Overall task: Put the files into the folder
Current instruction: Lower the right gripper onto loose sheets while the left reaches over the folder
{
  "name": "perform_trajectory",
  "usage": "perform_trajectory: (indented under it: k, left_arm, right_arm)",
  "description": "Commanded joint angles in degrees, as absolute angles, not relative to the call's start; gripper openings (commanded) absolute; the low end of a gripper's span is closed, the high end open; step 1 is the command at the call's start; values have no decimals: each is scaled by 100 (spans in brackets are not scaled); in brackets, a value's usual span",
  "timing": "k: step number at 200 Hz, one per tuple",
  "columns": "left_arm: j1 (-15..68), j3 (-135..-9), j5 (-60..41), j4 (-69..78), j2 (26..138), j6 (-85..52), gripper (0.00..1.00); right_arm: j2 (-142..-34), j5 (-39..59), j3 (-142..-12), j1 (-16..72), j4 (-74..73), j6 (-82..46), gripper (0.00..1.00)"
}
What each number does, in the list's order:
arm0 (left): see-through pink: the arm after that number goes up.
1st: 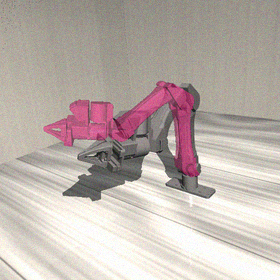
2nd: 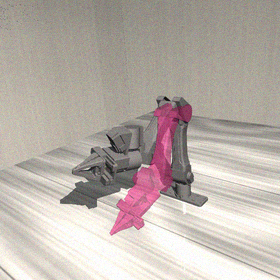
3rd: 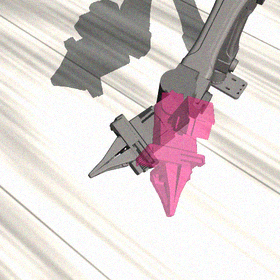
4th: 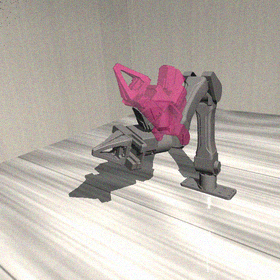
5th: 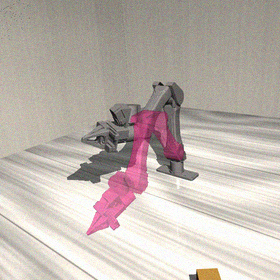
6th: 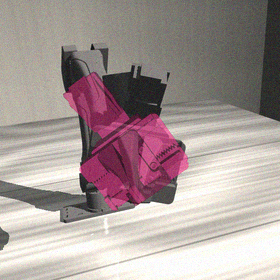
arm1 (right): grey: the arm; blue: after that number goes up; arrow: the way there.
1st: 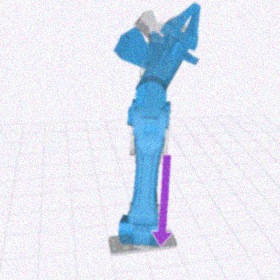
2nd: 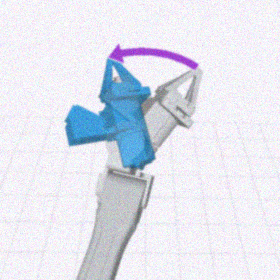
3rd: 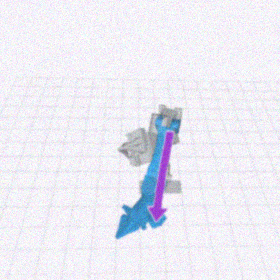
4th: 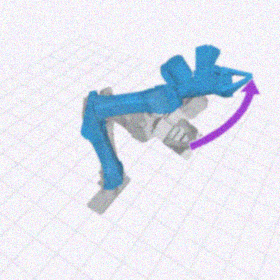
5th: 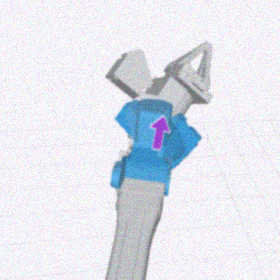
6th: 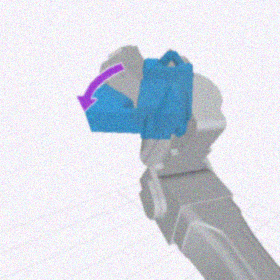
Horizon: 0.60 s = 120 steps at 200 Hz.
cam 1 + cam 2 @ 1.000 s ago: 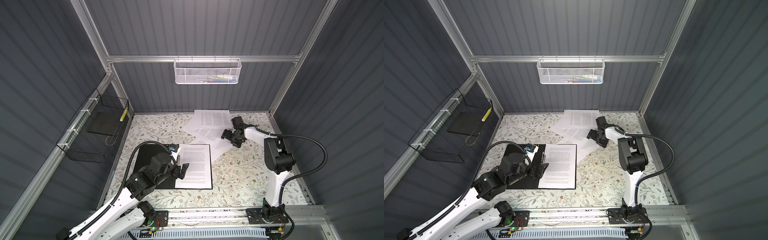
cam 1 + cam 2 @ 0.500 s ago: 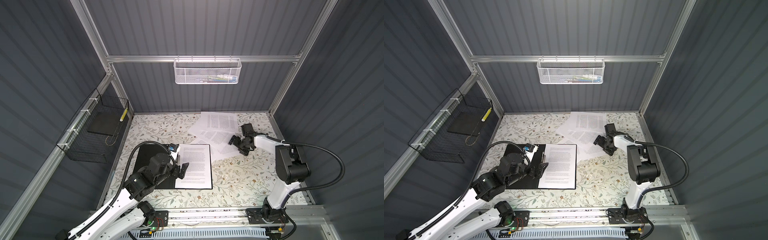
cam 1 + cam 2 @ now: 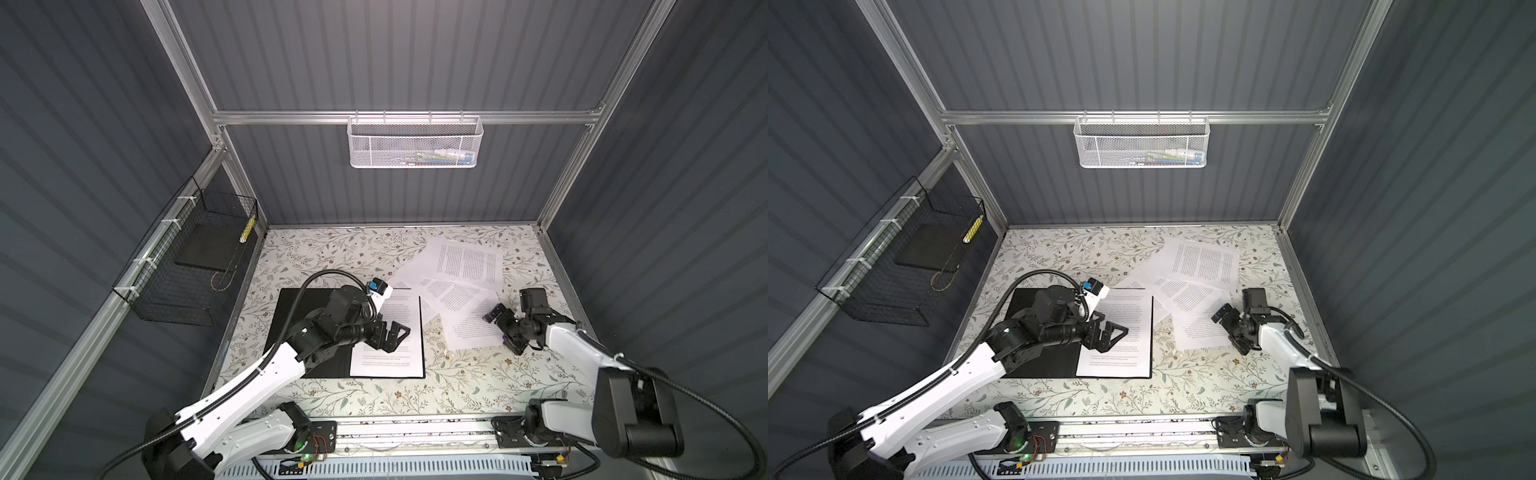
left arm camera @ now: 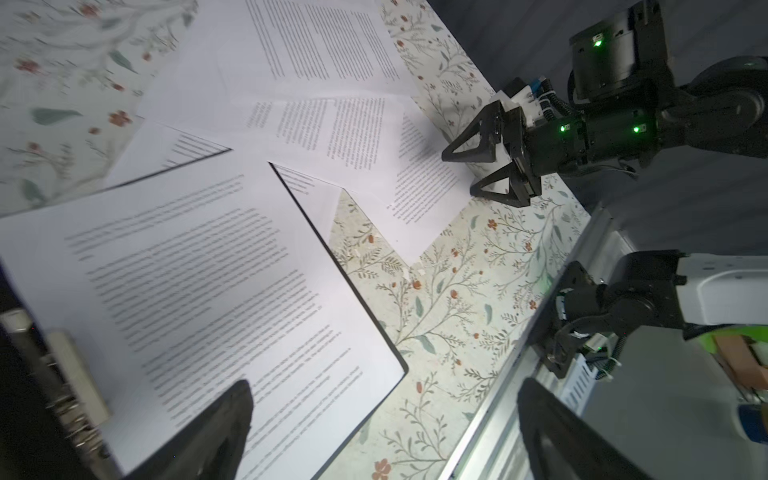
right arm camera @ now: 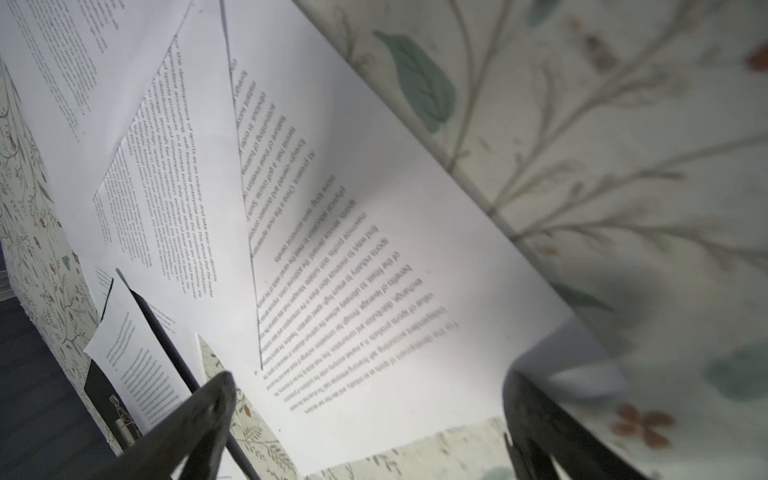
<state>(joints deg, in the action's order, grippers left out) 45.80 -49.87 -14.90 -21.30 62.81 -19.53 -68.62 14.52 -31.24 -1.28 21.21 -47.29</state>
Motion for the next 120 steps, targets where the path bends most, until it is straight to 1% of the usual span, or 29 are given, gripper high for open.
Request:
perform_trajectory:
  k: [1, 13, 34, 47, 51, 67, 99, 120]
  left_arm:
    - [4929, -5209, -2307, -1295, 6981, -2382, 100]
    - [5216, -5395, -2211, -1074, 7508, -2402, 100]
    - [5489, -5777, -2396, -637, 8513, -2568, 100]
    - [5566, -6055, -2531, -425, 9100, -2686, 100]
    - [5576, -6138, -2543, -380, 9259, -2720, 100]
    - [5604, -6537, -2620, -276, 9833, -2835, 100]
    - [5621, -7220, -2873, -196, 10802, -3029, 100]
    - [5636, -7589, -3064, -177, 11295, -3066, 100]
  right_arm:
    - [-5984, 1128, -3027, -443, 2760, -4536, 99]
    - [-5673, 1074, -2976, -744, 2813, -4379, 99]
    - [-5502, 1433, -2891, -1435, 2608, -4048, 99]
    - [-5540, 1850, -2738, -1757, 2106, -3929, 99]
    - [-5557, 2203, -2682, -1835, 1914, -3920, 99]
    - [-5686, 2588, -2542, -1916, 1448, -3919, 99]
    - [-6038, 2564, -2588, -1942, 1277, -3761, 99]
    - [-6517, 2808, -2816, -1954, 1279, -3526, 99]
